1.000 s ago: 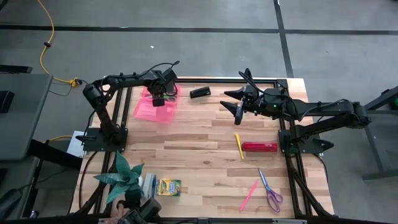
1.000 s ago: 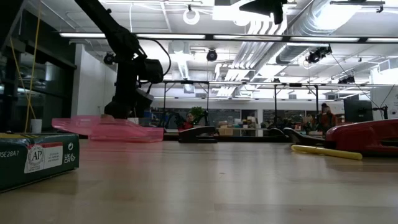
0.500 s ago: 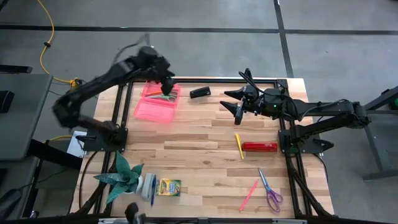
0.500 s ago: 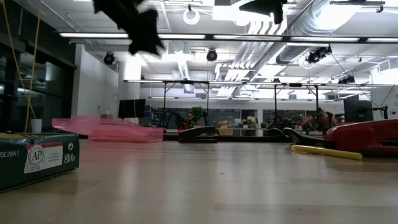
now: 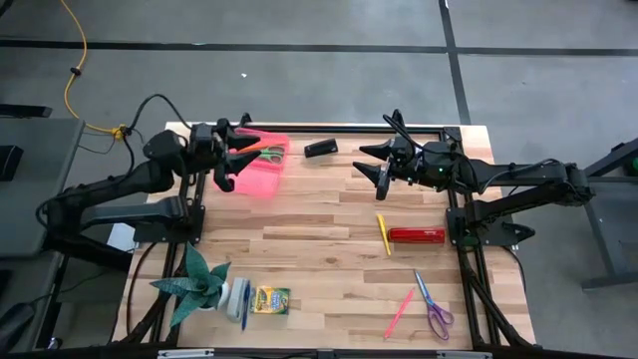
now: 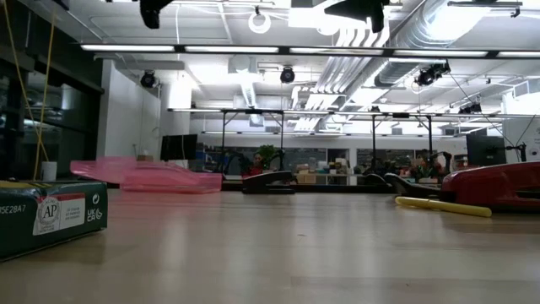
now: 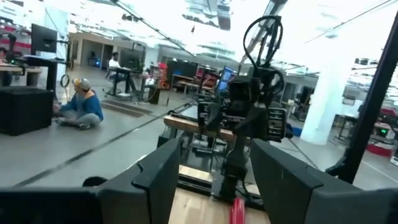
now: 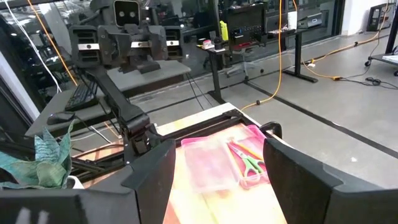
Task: Pack school essentials
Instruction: Put the yellow pen into the pink supply box
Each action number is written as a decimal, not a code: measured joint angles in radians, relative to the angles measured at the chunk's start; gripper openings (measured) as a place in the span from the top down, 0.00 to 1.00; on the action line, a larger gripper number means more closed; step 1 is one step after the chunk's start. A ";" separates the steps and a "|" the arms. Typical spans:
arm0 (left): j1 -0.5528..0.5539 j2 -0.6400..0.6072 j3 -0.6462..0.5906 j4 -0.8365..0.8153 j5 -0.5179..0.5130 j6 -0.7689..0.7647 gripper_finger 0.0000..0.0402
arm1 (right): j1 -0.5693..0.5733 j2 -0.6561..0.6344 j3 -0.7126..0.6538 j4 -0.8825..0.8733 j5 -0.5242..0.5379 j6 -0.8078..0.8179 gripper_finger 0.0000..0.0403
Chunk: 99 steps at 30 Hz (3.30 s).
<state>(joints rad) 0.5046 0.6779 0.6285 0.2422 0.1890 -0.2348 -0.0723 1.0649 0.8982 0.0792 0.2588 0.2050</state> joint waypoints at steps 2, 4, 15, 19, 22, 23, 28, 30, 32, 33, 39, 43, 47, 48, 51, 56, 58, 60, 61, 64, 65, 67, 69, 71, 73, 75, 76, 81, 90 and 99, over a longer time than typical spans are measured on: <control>-0.006 -0.008 0.000 -0.004 0.004 0.002 0.54 | 0.000 0.000 0.000 -0.002 0.000 0.043 0.41; -0.012 -0.007 0.000 -0.004 0.008 0.001 0.54 | 0.000 0.008 0.033 -0.090 -0.002 0.111 0.41; -0.016 -0.007 0.000 -0.006 0.009 -0.016 0.54 | 0.036 0.344 0.384 -1.084 -0.201 0.542 0.41; -0.016 -0.007 0.000 -0.006 0.009 -0.016 0.54 | 0.036 0.448 0.346 -1.159 -0.312 0.690 0.41; -0.016 -0.007 0.000 -0.006 0.009 -0.016 0.54 | 0.036 0.524 0.322 -1.159 -0.328 0.739 0.41; -0.016 -0.007 0.000 -0.006 0.009 -0.016 0.54 | 0.036 0.548 0.317 -1.158 -0.325 0.750 0.41; -0.016 -0.007 0.000 -0.006 0.009 -0.004 0.54 | 0.040 0.654 0.308 -1.160 -0.346 0.784 0.41; -0.016 -0.007 0.000 -0.006 0.009 0.010 0.54 | 0.045 0.692 0.308 -1.163 -0.347 0.770 0.41; -0.016 -0.007 0.000 -0.006 0.009 0.018 0.54 | 0.047 0.729 0.308 -1.163 -0.371 0.755 0.41; -0.016 -0.007 0.000 -0.005 0.009 0.020 0.54 | 0.047 0.746 0.308 -1.163 -0.390 0.740 0.41; -0.016 -0.007 0.000 -0.005 0.009 0.021 0.54 | 0.041 0.834 0.308 -1.154 -0.449 0.711 0.41; -0.016 -0.007 0.000 -0.005 0.009 0.021 0.54 | 0.028 0.858 0.308 -1.110 -0.485 0.695 0.41; -0.016 -0.007 0.000 -0.005 0.009 0.021 0.54 | 0.012 0.860 0.308 -1.047 -0.497 0.687 0.41; -0.016 -0.007 0.000 -0.005 0.009 0.020 0.54 | 0.007 0.860 0.308 -1.022 -0.495 0.685 0.41; -0.016 -0.007 0.000 -0.005 0.009 0.018 0.54 | -0.002 0.856 0.310 -0.981 -0.495 0.684 0.41; -0.016 -0.007 0.000 -0.005 0.009 0.017 0.54 | 0.003 0.855 0.319 -1.010 -0.496 0.650 0.41; -0.016 -0.007 0.000 -0.005 0.009 0.010 0.54 | 0.014 0.847 0.314 -1.042 -0.495 0.629 0.41; -0.016 -0.007 0.000 -0.005 0.009 0.010 0.54 | 0.027 0.846 0.302 -1.067 -0.494 0.615 0.41; -0.016 -0.007 0.000 -0.005 0.009 0.010 0.54 | 0.031 0.846 0.292 -1.070 -0.494 0.604 0.41; -0.016 -0.007 0.000 -0.005 0.009 0.010 0.54 | 0.041 0.842 0.249 -1.028 -0.495 0.589 0.41; -0.016 -0.007 0.000 -0.005 0.009 0.010 0.54 | 0.042 0.834 0.235 -1.014 -0.495 0.586 0.41; -0.016 -0.007 0.000 -0.005 0.009 0.010 0.54 | 0.041 0.832 0.220 -0.998 -0.493 0.583 0.41; -0.016 -0.007 0.000 -0.005 0.009 0.010 0.54 | 0.042 0.827 0.222 -0.995 -0.467 0.579 0.41; -0.016 -0.007 0.000 -0.004 0.009 0.010 0.54 | 0.042 0.825 0.223 -0.991 -0.450 0.575 0.42; -0.016 -0.007 0.000 -0.004 0.008 0.010 0.54 | 0.041 0.823 0.222 -0.990 -0.450 0.559 0.44; -0.016 -0.007 0.000 -0.004 0.008 0.010 0.54 | 0.042 0.822 0.215 -0.987 -0.442 0.549 0.49; -0.016 -0.007 0.000 -0.004 0.008 0.010 0.54 | 0.042 0.822 0.209 -0.985 -0.437 0.542 0.53; -0.016 -0.007 0.000 -0.005 0.008 0.010 0.54 | 0.041 0.817 0.179 -0.980 -0.406 0.469 0.79; -0.016 -0.007 0.000 -0.005 0.005 0.010 0.54 | 0.021 0.589 0.150 -0.734 -0.113 0.305 0.98; -0.016 0.005 0.000 -0.005 0.000 -0.005 0.54 | -0.058 0.285 -0.180 0.073 -0.138 0.299 0.99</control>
<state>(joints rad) 0.4881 0.6827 0.6288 0.2367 0.1894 -0.2397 -0.1307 1.3498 0.7177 0.1525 0.1211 0.5042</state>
